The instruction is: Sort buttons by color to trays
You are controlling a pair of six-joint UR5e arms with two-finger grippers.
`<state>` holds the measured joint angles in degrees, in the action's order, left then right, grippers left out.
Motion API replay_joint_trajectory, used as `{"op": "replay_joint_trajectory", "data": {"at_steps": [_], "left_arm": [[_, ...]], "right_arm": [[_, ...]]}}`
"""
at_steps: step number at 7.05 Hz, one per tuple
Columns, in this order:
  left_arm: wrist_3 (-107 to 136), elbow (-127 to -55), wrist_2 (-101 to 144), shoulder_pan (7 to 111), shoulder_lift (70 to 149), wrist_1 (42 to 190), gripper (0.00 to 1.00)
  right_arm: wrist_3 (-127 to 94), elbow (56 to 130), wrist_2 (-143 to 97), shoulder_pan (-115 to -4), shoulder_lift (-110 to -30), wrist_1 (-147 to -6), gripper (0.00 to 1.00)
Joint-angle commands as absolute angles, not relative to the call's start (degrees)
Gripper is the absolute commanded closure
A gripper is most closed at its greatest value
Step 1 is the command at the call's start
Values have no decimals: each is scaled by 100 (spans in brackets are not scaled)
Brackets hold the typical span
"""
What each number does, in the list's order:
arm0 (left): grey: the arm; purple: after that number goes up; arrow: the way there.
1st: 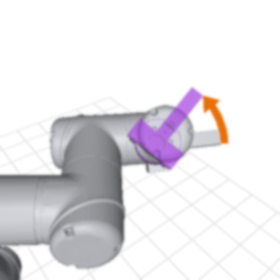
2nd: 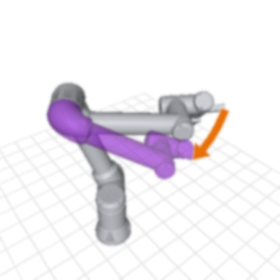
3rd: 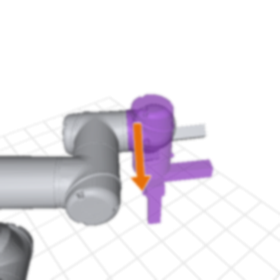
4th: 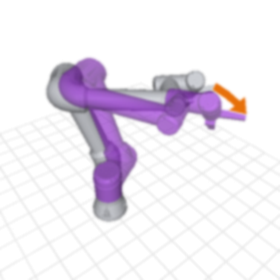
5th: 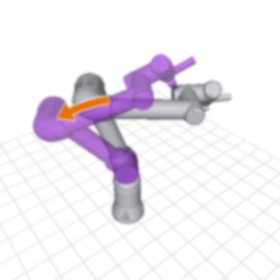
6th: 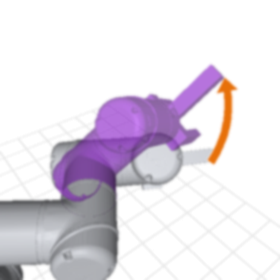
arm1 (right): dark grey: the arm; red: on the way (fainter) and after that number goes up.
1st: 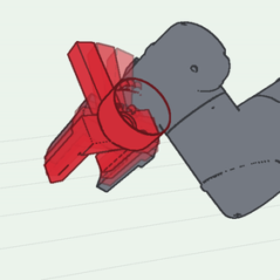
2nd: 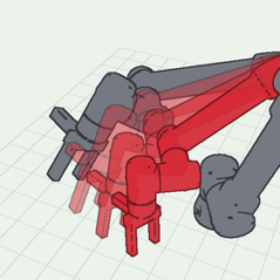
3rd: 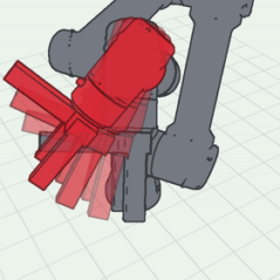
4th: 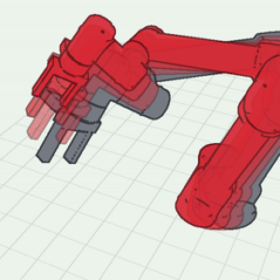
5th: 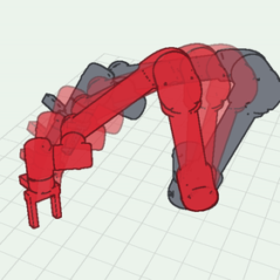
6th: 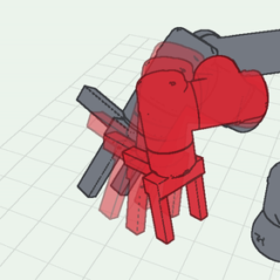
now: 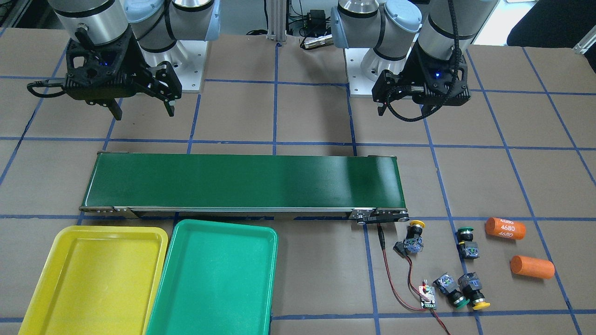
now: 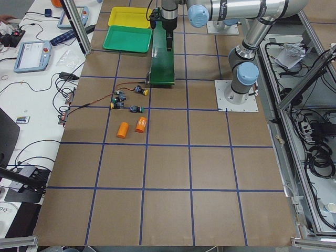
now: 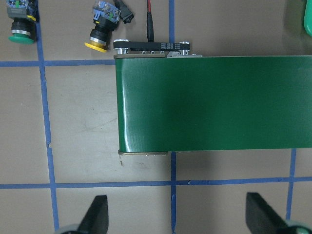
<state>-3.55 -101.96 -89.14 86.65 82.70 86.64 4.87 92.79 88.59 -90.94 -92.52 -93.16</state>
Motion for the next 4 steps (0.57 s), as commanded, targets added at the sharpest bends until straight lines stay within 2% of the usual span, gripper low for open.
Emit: {"op": "replay_joint_trajectory", "data": {"at_steps": [1,4], "left_arm": [[-369,-10213,-8930,8666,8262,8666,0],[-369,-10195,-8930,8657,8270,8657,0]], "right_arm": [[492,9281,8859,-9071,-9246,-9316,0],[475,9281,8851,-9105,-9263,-9316,0]]}}
